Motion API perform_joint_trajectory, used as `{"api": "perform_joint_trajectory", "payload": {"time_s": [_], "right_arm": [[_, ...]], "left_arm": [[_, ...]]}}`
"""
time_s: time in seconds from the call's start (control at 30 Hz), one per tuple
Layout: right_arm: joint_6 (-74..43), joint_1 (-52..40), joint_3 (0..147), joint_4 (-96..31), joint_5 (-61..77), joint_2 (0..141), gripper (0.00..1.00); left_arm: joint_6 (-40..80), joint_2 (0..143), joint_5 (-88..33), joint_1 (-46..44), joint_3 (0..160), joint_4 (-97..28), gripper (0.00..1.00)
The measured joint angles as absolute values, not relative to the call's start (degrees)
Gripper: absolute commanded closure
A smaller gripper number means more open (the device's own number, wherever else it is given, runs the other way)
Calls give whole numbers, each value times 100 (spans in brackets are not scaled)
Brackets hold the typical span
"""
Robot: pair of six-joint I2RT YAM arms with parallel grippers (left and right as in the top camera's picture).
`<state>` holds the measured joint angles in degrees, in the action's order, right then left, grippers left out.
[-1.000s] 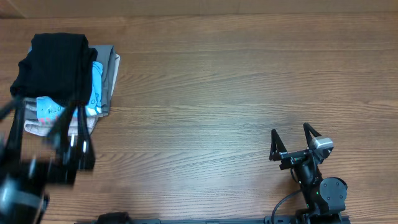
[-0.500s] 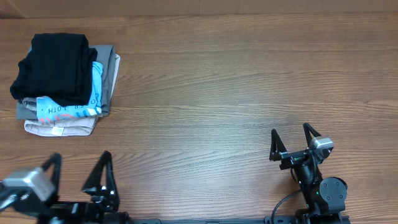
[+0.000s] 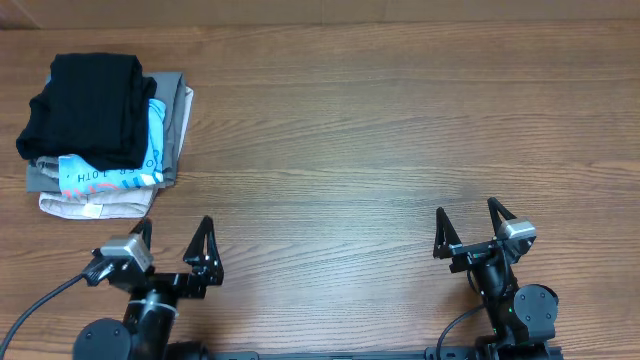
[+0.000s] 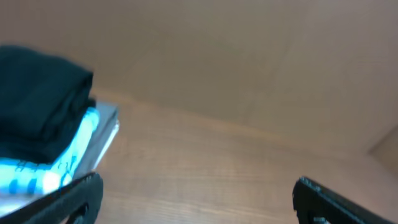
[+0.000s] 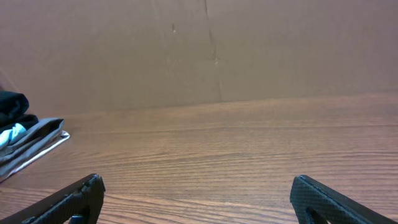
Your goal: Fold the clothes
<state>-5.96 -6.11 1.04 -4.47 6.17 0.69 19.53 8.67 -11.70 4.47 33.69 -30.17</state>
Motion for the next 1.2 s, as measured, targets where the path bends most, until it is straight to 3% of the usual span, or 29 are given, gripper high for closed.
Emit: {"api": "perform_joint_trajectory", "payload": {"time_s": [0.33, 0.73, 1.2], "right_arm": [[-598, -609, 104, -451, 617, 69, 0], [-596, -609, 104, -447, 617, 69, 0], [-598, -609, 104, -447, 617, 69, 0]], "left_arm": [[1953, 259, -965, 150, 1809, -836, 0], [1953, 126, -176, -3, 1044, -427, 0], [1938, 97, -58, -3, 368, 69, 0]]}}
